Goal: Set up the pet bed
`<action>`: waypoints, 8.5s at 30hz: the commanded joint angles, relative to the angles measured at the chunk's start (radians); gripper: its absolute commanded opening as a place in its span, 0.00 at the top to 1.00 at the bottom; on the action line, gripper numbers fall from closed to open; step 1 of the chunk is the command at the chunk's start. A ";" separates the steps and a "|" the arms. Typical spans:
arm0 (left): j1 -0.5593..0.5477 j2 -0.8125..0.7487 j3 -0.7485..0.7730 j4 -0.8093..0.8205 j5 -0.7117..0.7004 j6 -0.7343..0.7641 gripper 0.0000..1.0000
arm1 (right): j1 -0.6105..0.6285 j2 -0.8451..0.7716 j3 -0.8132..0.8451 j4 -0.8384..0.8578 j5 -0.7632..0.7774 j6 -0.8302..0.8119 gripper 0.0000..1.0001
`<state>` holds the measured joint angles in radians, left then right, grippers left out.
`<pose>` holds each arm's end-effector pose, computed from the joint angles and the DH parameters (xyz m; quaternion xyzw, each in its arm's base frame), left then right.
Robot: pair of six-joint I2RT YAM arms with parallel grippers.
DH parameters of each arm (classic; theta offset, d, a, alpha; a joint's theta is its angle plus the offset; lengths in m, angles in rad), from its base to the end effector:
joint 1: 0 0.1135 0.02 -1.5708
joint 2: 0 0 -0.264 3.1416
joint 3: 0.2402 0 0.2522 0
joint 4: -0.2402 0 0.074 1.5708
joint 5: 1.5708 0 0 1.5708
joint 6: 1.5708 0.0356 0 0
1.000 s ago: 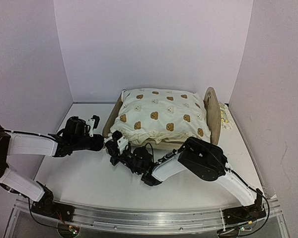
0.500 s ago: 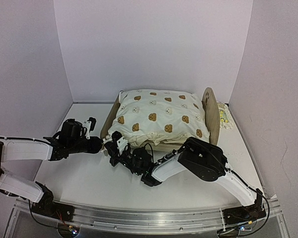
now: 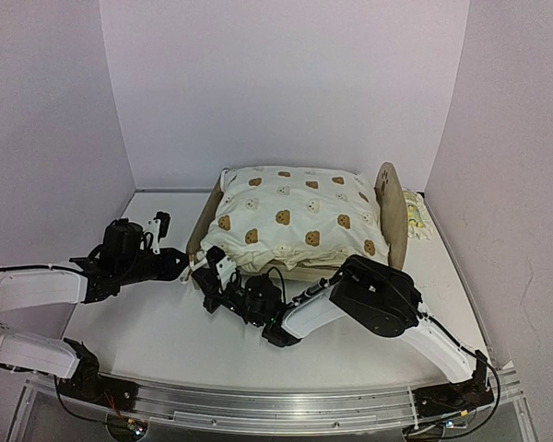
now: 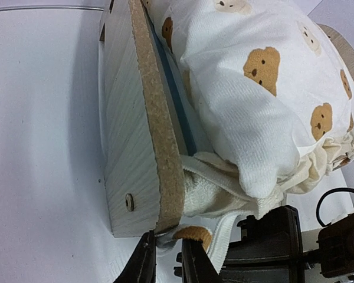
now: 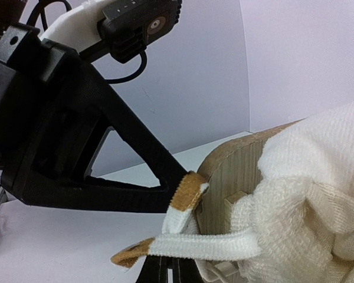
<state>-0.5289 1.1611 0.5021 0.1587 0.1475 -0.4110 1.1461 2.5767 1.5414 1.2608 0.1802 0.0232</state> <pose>0.2055 -0.1262 0.2007 0.0881 0.8541 -0.2869 0.4248 0.2225 0.4765 0.0991 -0.2708 0.5627 0.3832 0.6806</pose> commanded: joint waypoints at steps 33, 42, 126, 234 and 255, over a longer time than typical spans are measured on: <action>-0.002 -0.002 -0.015 0.096 -0.010 -0.011 1.00 | 0.007 -0.203 -0.244 -0.151 0.129 -0.183 0.53; -0.002 -0.011 -0.006 0.080 -0.003 -0.006 1.00 | 0.005 -0.147 -0.146 -0.285 0.186 -0.238 0.50; 0.000 -0.204 0.094 -0.248 -0.284 -0.098 0.51 | -0.022 -0.682 -0.684 -0.639 0.333 0.162 0.64; 0.215 -0.048 0.305 -0.551 -0.171 0.006 0.08 | -1.006 -0.858 0.029 -1.671 -0.479 0.566 0.22; 0.002 -0.070 0.102 -0.264 -0.025 -0.149 0.13 | -1.155 0.072 0.717 -1.076 -1.057 1.162 0.47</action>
<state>-0.5172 1.0767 0.6447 -0.2738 0.0848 -0.5141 -0.0372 2.6576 2.2774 0.0012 -0.7224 1.1037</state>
